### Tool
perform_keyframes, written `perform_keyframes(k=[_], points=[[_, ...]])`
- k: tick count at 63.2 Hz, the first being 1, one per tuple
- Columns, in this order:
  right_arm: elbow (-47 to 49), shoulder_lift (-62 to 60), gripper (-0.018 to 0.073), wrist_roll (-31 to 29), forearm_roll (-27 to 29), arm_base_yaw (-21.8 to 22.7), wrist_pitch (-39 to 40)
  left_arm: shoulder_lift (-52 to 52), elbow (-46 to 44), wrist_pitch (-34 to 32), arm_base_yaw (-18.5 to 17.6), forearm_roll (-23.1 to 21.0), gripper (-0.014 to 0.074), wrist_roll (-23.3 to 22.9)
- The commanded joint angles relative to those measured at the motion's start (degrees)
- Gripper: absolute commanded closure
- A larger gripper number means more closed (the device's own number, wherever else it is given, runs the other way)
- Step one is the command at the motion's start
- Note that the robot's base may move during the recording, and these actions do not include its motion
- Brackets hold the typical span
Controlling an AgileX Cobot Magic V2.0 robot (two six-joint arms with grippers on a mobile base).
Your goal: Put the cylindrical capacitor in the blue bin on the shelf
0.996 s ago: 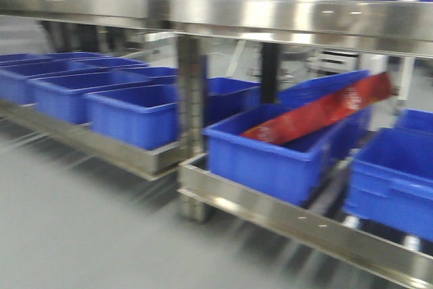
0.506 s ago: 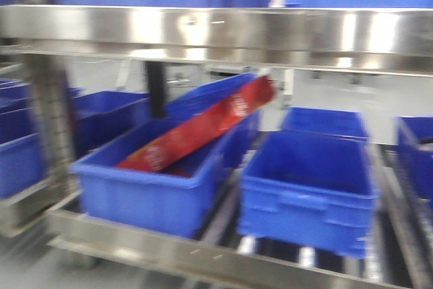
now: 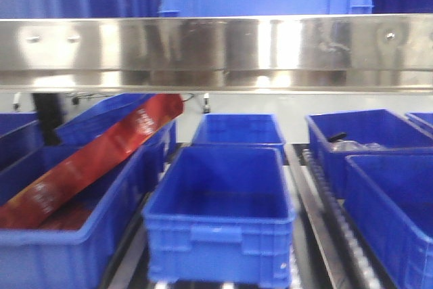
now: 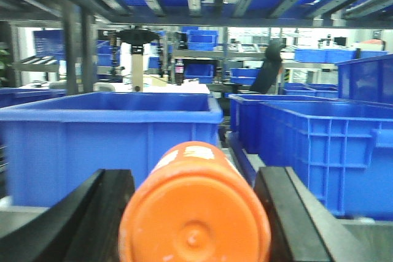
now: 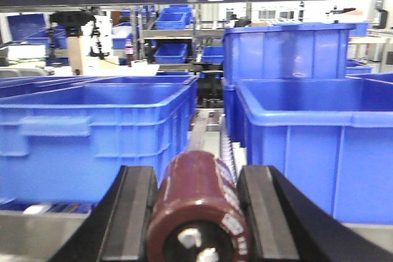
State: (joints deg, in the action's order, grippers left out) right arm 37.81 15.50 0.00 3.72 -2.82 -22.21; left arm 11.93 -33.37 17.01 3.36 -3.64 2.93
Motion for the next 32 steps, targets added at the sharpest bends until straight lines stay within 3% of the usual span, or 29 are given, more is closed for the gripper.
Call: perform_keyframes(k=[1,32], points=[[0.08,-0.18,0.0721,0.0,-0.52,0.35,1.67,-0.05,-0.05,-1.59,-0.13,-0.48,0.0708,-0.17],[0.08,-0.18,0.0721,0.0,-0.52,0.35,1.67,-0.05,-0.05,-1.59,-0.13,-0.48,0.0708,-0.17]])
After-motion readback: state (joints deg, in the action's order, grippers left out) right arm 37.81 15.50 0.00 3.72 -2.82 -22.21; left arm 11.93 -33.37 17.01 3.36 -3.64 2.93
